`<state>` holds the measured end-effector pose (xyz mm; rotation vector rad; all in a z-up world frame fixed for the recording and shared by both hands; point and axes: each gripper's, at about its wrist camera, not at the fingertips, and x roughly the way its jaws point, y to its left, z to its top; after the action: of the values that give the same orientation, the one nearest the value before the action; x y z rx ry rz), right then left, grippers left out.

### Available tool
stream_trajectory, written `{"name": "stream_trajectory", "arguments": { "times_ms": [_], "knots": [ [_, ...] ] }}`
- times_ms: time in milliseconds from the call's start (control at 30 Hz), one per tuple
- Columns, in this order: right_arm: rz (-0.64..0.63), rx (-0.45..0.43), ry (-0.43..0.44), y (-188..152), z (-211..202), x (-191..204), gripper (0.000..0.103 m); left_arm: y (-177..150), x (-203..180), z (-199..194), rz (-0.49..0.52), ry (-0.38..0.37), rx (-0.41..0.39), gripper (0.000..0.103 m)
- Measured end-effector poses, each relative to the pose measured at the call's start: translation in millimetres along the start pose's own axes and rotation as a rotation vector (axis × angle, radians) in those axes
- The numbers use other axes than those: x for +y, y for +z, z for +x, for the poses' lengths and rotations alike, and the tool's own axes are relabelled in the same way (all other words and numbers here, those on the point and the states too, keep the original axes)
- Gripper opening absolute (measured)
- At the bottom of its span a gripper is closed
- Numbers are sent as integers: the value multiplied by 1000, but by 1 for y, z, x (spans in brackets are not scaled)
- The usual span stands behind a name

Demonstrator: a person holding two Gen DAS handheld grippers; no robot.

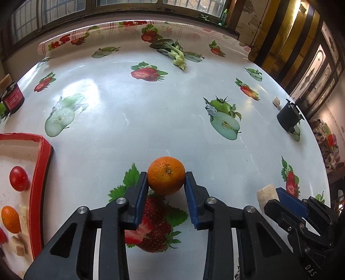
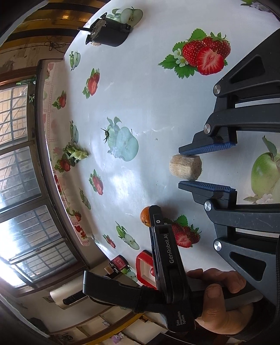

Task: Organize fruits
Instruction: 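Grasp the orange with the left tool while the right tool grasps the beige cork, then carry the orange and cork over the red tray with both tools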

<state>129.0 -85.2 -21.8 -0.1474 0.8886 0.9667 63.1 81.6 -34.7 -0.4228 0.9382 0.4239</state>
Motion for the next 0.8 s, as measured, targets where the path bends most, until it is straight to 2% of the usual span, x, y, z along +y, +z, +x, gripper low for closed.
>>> {"name": "stream_trajectory", "arguments": {
  "times_ms": [533,800],
  "knots": [
    [-72,-15,36,-2,-14,45,25,-36,34,-55,-71,42,-68,31],
    [-114,-21,63,2,-14,71,25,-50,60,-80,-102,99,-111,31]
  ]
}}
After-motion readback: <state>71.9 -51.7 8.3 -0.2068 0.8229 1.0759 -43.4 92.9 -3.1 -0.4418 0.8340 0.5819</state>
